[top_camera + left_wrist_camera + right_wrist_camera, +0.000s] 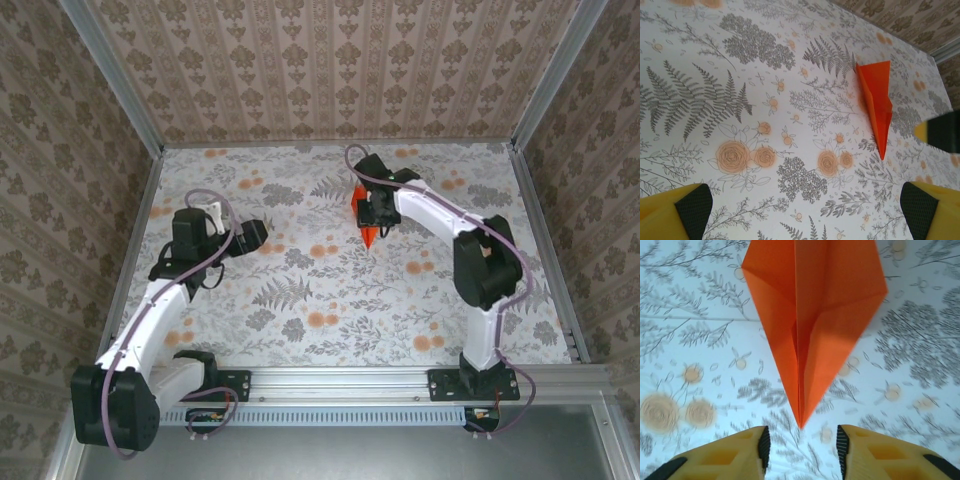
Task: Fold a paper plane with a square sheet of paper (fold left side to right side)
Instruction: Place the paper plane at the top-center of the table, then reset both arms
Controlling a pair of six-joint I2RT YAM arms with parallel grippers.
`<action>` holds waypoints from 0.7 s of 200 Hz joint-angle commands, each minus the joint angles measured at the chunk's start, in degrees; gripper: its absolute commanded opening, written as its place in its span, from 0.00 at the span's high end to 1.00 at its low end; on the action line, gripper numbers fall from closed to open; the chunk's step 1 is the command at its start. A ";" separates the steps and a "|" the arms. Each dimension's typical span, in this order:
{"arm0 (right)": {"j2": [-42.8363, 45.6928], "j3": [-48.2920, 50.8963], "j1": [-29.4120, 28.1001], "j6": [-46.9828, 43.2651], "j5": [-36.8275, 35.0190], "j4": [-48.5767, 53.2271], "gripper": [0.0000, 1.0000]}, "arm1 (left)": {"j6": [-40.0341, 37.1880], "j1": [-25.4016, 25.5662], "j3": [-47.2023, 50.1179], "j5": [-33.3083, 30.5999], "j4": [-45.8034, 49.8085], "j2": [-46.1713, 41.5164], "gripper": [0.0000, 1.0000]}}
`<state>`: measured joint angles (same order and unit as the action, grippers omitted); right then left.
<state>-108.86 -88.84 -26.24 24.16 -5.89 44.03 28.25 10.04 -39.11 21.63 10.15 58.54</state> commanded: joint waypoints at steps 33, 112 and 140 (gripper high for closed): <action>23.28 14.30 0.65 -3.93 -9.50 -3.02 0.40 | -4.75 -2.33 -3.95 -12.49 -0.37 -2.91 0.00; 52.36 43.88 8.54 -6.52 -23.05 -23.00 0.00 | -19.12 -3.45 11.43 -37.93 -18.95 -10.61 0.00; 57.69 54.50 13.34 -8.41 -22.58 -33.25 0.00 | -21.48 -4.04 15.21 -42.67 -20.65 -8.69 0.00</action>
<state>-54.48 -41.19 -15.84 17.93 -25.45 22.61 12.27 6.90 -25.87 -13.08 -4.86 48.66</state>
